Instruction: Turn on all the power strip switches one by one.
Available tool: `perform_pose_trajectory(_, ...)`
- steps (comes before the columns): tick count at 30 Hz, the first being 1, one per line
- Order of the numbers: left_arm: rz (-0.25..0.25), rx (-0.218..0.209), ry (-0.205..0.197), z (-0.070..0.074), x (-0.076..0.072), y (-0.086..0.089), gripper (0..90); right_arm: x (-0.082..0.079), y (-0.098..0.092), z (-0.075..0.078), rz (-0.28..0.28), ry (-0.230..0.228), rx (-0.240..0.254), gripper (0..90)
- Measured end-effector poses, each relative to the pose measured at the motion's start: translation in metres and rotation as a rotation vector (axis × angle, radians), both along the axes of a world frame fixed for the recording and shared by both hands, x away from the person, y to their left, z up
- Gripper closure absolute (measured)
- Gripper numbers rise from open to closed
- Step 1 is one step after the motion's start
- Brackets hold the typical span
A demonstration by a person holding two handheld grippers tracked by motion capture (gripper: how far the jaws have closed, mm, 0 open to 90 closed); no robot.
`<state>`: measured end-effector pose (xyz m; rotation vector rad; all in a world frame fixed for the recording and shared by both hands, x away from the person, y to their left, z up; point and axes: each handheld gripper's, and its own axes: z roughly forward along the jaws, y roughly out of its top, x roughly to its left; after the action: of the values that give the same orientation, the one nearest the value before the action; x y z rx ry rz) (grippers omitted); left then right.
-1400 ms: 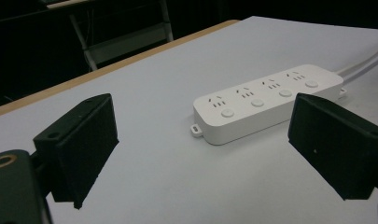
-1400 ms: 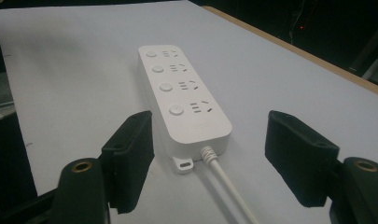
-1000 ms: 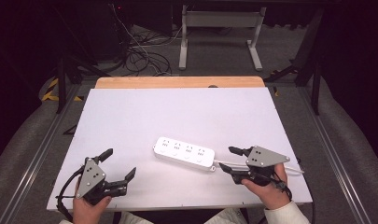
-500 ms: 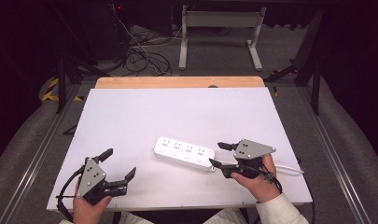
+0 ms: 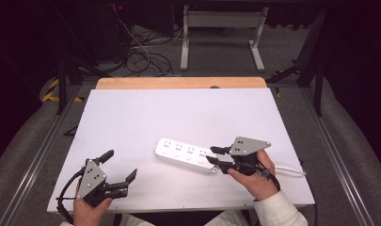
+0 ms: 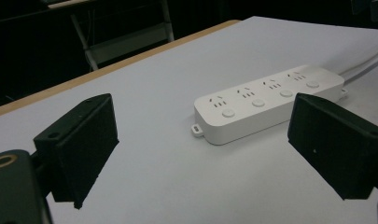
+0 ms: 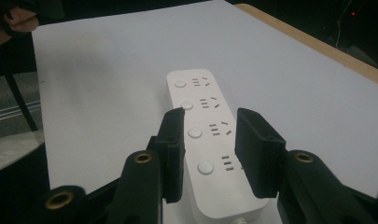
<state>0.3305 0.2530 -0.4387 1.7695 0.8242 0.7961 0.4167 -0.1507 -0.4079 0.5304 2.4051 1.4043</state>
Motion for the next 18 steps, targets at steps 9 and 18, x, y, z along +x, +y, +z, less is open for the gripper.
perform_pose_trajectory(9,0.0,0.005,-0.002,0.0,0.0,0.0,8.7,0.006,0.008,0.003,-0.024,0.076,-0.063,87.3)
perform_pose_trajectory(18,0.003,0.009,-0.002,0.0,0.0,0.001,8.8,0.02,0.026,-0.01,-0.003,0.107,-0.145,90.0)
